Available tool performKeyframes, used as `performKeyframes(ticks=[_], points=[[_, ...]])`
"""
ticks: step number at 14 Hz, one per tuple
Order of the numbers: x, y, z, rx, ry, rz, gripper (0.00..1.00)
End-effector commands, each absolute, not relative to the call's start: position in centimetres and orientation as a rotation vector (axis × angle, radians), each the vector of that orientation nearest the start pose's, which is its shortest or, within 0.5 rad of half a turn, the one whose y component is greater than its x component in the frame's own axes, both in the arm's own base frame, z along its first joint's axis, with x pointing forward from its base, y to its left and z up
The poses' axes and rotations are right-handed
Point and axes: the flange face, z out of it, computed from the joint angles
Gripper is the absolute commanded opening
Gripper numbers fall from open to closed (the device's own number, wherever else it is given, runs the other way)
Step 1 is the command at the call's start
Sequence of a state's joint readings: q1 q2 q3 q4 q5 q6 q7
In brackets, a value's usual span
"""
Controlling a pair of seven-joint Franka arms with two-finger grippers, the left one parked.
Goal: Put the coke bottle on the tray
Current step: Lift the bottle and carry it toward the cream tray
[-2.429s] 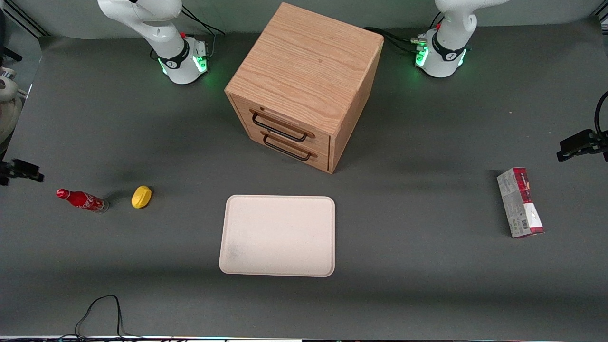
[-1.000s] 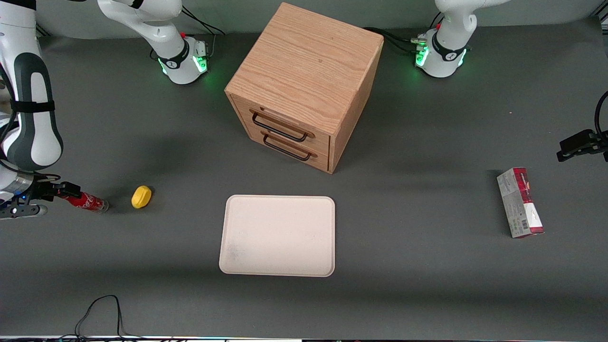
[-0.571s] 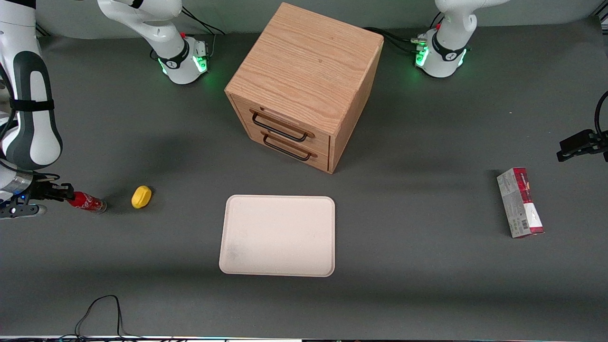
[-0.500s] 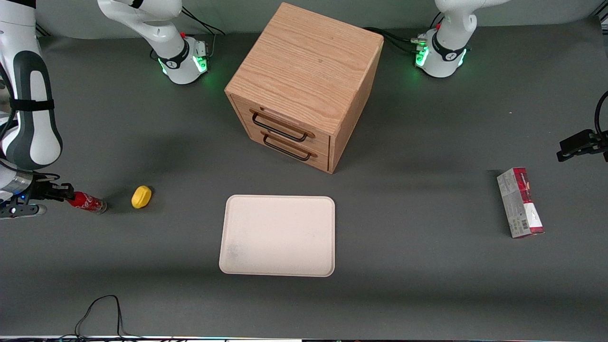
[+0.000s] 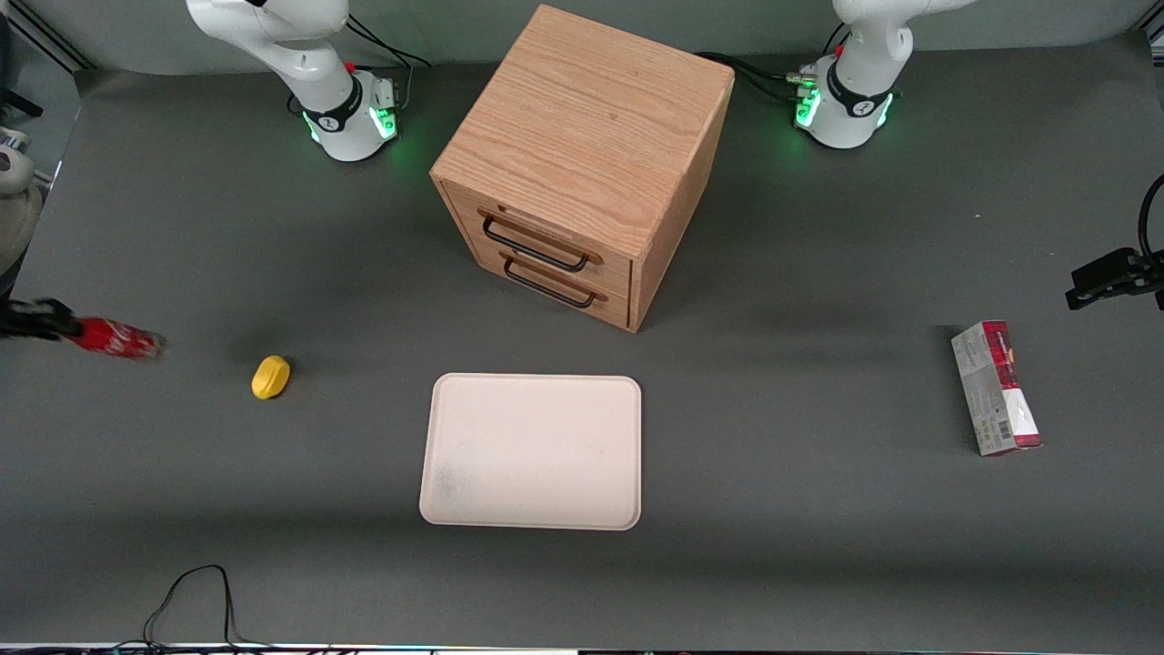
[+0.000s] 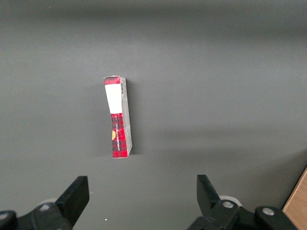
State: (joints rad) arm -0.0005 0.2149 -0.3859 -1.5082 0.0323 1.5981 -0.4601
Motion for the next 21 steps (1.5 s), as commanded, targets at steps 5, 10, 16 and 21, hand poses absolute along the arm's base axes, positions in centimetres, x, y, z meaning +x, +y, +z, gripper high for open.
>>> performKeyframes(ticks=[5, 10, 16, 21], points=[[56.8, -17.6, 64.7, -3.177, -0.022, 0.178, 0.0], [61.2, -6.1, 62.0, -3.184, 0.048, 0.223, 0.0], [69.3, 11.7, 53.6, -3.083, 0.385, 0.166, 0.0], [72.2, 21.8, 44.8, -3.063, 0.528, 0.022, 0.0]])
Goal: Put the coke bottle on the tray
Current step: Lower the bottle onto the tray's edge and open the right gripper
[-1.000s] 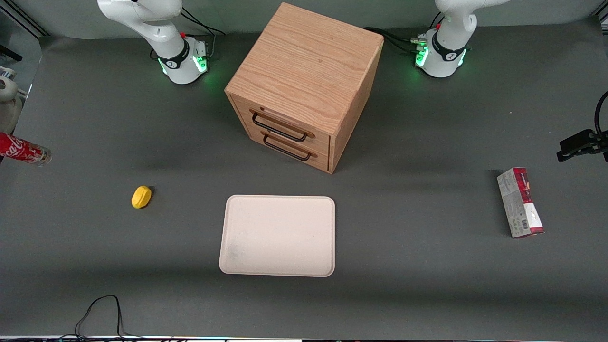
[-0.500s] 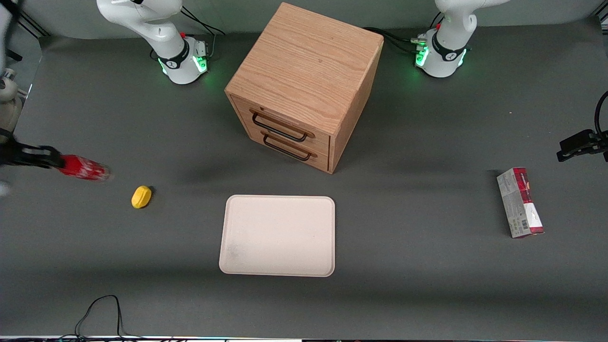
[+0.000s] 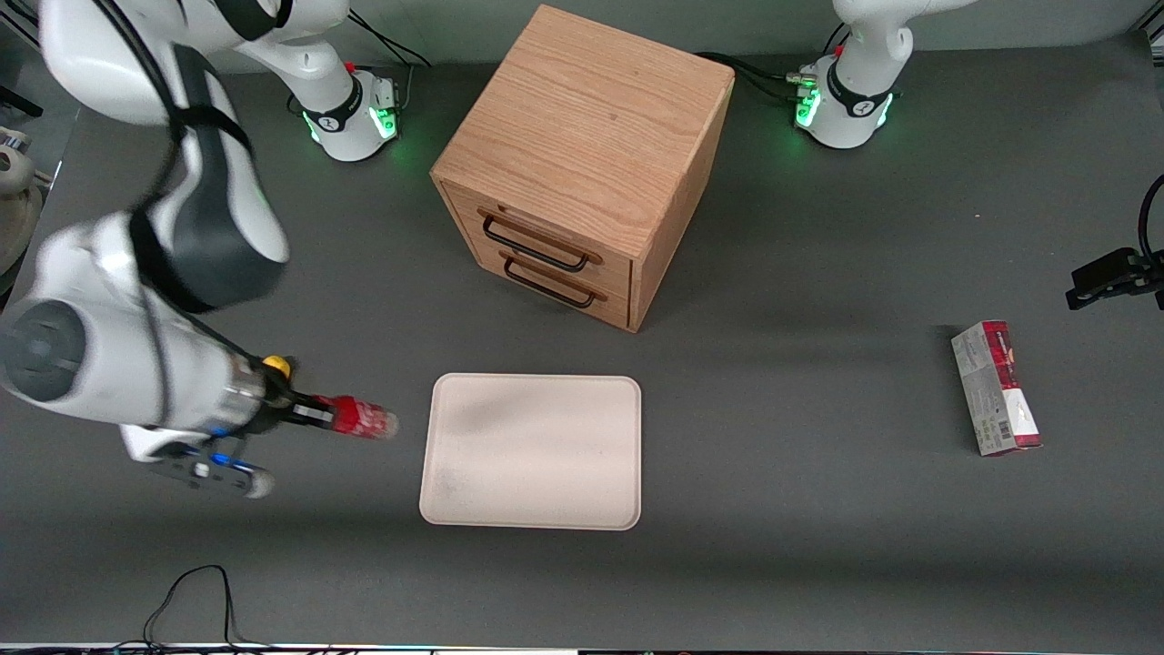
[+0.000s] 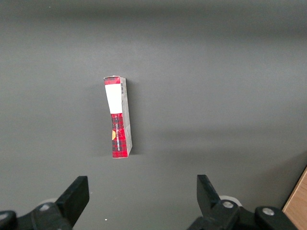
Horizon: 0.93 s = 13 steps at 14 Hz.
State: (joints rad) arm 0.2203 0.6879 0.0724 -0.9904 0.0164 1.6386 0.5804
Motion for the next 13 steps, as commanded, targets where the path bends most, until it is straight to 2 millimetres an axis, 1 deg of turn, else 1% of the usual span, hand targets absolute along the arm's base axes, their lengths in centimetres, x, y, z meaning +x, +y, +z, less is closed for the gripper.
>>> performKeyframes(ticks=[1, 2, 4, 6, 9, 12, 13], points=[[72.6, 23.0, 43.3, -3.057, 0.525, -0.007, 0.0], [73.2, 23.5, 41.9, -3.05, 0.535, -0.043, 0.0], [73.6, 24.5, 39.9, -3.069, 0.523, -0.094, 0.0], [73.8, 25.1, 38.2, -3.077, 0.511, -0.097, 0.0], [74.1, 25.1, 37.2, -3.073, 0.511, -0.107, 0.0], [74.2, 25.4, 35.4, -3.084, 0.516, -0.087, 0.0], [74.3, 25.3, 35.1, -3.092, 0.513, -0.094, 0.0]])
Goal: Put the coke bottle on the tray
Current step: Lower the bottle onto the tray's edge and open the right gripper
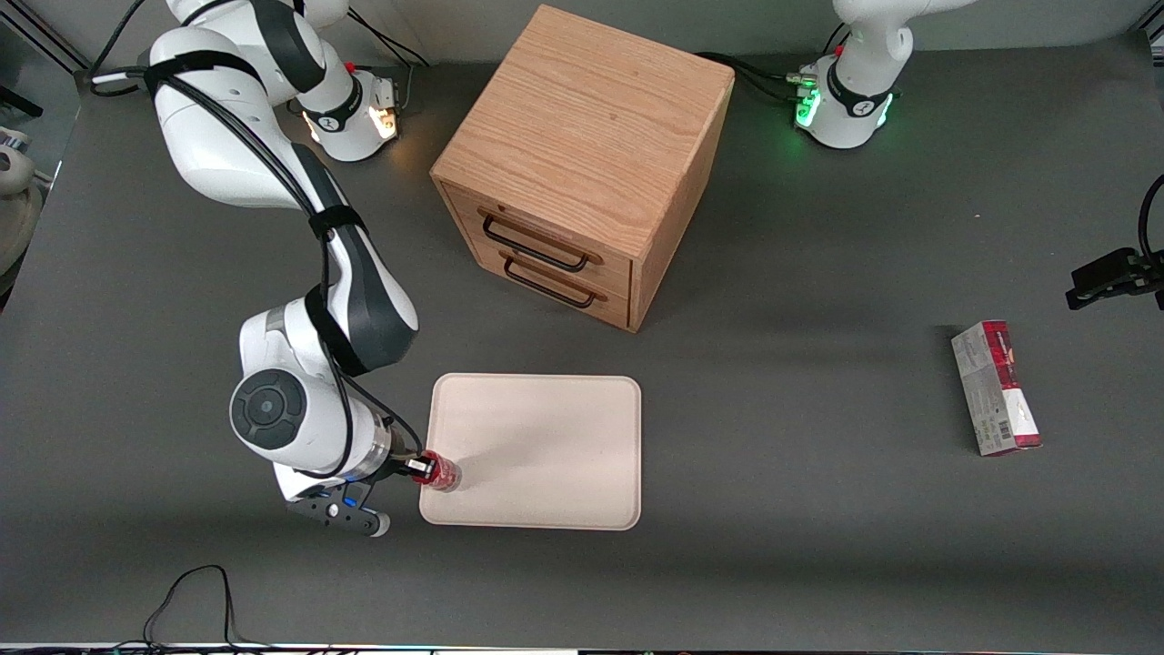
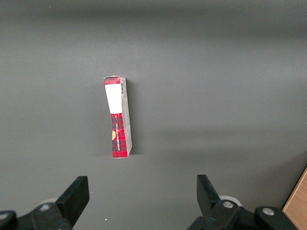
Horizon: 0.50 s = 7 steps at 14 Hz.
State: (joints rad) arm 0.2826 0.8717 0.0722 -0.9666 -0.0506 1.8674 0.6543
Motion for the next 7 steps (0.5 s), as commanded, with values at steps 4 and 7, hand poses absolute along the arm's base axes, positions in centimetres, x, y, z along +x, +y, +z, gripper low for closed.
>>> performKeyframes(ticks=[4, 7], points=[[74.3, 25.3, 34.5, -3.088, 0.542, -0.096, 0.09], [74.5, 25.4, 34.1, -3.096, 0.538, -0.119, 1.0]])
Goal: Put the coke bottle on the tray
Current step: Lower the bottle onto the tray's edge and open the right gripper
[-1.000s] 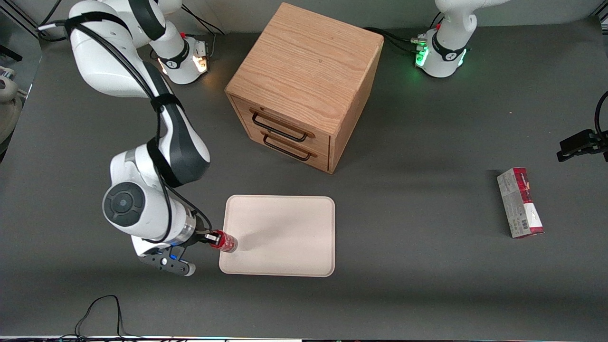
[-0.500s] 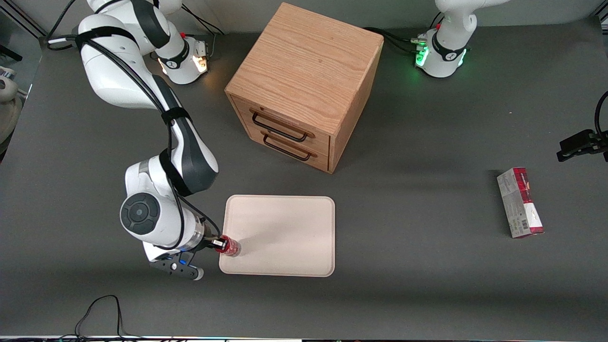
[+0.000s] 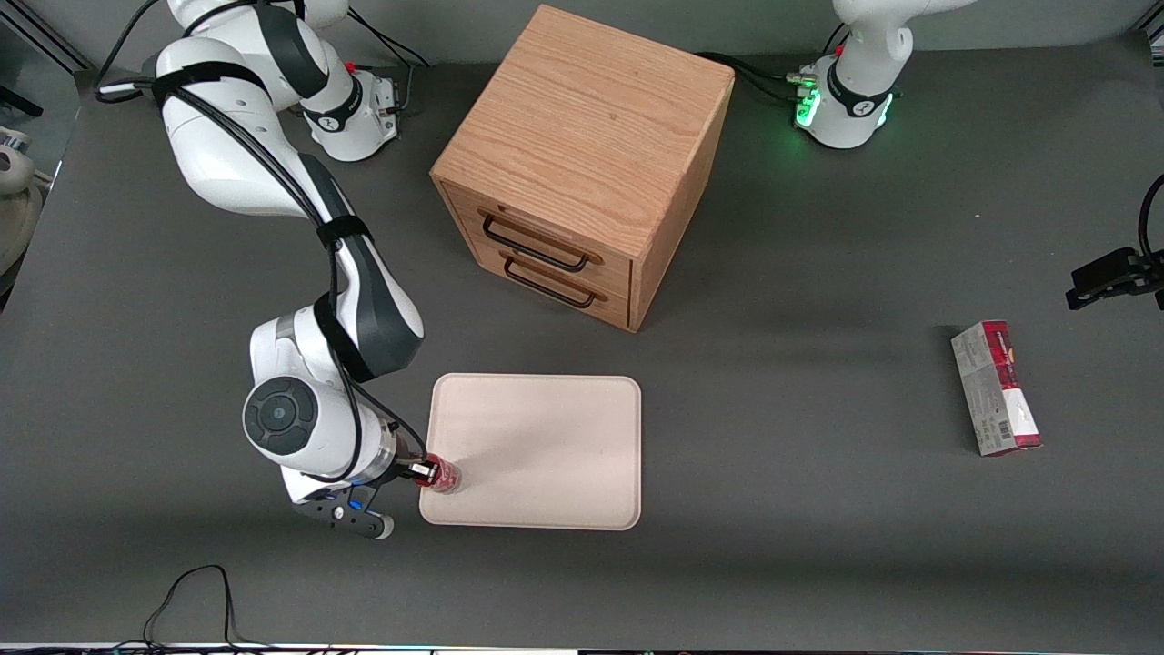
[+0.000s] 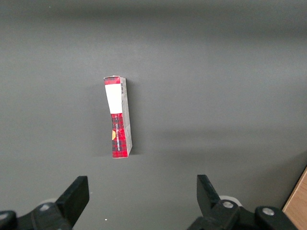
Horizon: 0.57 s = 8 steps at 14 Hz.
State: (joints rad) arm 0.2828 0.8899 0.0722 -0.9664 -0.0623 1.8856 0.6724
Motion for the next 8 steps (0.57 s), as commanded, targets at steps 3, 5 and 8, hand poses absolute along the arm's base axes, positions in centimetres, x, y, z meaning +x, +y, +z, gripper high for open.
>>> performKeyframes(ticks=[3, 5, 8], points=[[74.48, 26.05, 33.99, -3.084, 0.583, -0.147, 1.0], [74.5, 26.05, 34.0, -3.083, 0.582, -0.149, 1.0], [74.51, 25.92, 34.21, -3.083, 0.583, -0.15, 1.0]])
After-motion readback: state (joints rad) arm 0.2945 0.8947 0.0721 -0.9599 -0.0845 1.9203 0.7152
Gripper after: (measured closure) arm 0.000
